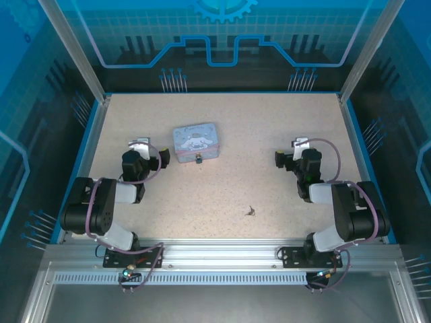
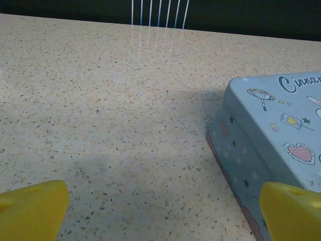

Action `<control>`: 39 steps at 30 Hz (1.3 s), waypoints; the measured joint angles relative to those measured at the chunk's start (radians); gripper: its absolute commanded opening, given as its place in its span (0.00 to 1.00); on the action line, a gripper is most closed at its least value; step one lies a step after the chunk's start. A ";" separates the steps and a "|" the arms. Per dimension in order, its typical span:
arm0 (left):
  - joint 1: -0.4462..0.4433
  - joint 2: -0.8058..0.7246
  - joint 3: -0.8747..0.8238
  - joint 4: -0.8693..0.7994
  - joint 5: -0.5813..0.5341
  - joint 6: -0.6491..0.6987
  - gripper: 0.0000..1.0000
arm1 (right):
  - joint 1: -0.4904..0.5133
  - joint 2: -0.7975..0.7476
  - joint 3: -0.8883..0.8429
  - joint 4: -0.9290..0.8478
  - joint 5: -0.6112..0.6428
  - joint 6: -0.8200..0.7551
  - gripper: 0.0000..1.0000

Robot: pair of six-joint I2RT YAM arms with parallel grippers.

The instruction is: Unlock the padlock with the key

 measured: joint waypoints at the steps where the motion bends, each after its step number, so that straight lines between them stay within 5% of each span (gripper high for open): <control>1: 0.000 0.000 0.000 0.000 0.000 0.000 0.99 | 0.000 0.000 0.000 0.000 0.000 0.000 1.00; 22: 0.000 0.000 -0.002 0.004 -0.003 -0.001 0.99 | 0.000 0.000 0.000 0.000 -0.004 0.000 1.00; 28: 0.000 -0.040 -0.121 0.121 -0.047 -0.008 0.99 | -0.002 -0.002 0.007 -0.018 -0.003 0.001 1.00; 39: 0.000 -0.433 0.048 -0.277 -0.075 -0.148 0.99 | -0.039 -0.195 0.299 -0.557 -0.071 0.108 1.00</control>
